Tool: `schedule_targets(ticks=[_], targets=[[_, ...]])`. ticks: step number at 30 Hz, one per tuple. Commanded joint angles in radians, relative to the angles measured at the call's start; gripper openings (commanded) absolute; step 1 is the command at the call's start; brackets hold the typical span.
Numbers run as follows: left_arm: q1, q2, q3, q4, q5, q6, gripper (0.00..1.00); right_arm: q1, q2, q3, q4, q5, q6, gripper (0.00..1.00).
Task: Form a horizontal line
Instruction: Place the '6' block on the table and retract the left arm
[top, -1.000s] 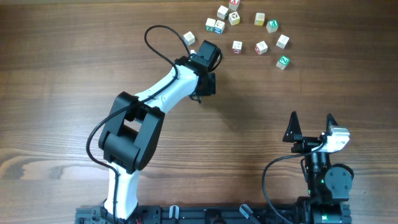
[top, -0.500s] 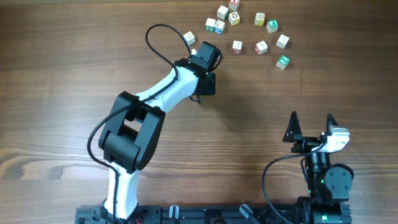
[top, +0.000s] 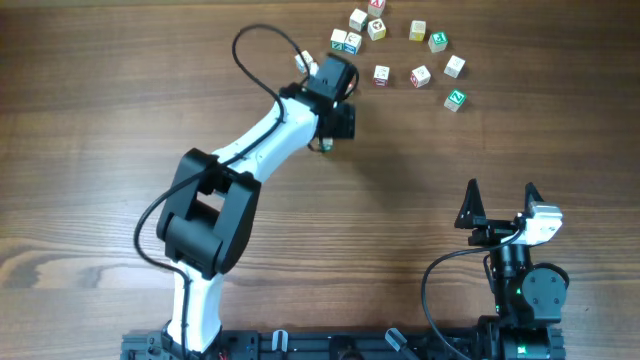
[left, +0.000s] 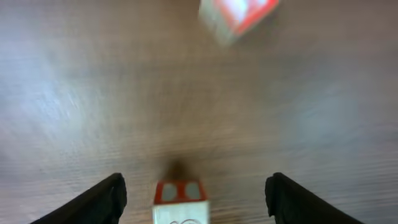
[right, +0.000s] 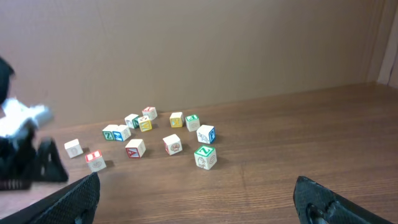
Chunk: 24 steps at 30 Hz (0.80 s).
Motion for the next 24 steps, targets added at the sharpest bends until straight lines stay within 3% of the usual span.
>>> schedule_targets(ticks=[1, 3, 7, 13, 17, 20, 24], targets=[[0.009, -0.149, 0.111, -0.014, -0.017, 0.017, 0.88, 0.003, -0.009, -0.001, 0.006, -0.009, 0.014, 1.00], [0.009, -0.204, 0.130, -0.013, -0.018, 0.017, 1.00, 0.003, -0.009, -0.001, 0.005, -0.009, 0.014, 1.00], [0.009, -0.312, 0.133, -0.010, -0.021, 0.017, 1.00, 0.003, -0.009, -0.001, 0.005, -0.009, 0.014, 1.00], [0.009, -0.330, 0.133, -0.026, -0.036, 0.016, 1.00, 0.003, -0.009, -0.001, 0.006, -0.009, 0.014, 0.99], [0.019, -0.393, 0.133, -0.141, -0.045, 0.016, 1.00, 0.003, -0.009, -0.001, 0.006, -0.009, 0.014, 1.00], [0.045, -0.476, 0.133, -0.272, -0.134, 0.004, 1.00, 0.003, -0.009, -0.001, 0.005, -0.009, 0.014, 1.00], [0.154, -0.635, 0.133, -0.499, -0.230, -0.086, 1.00, 0.003, -0.009, -0.001, 0.025, -0.009, 0.016, 1.00]])
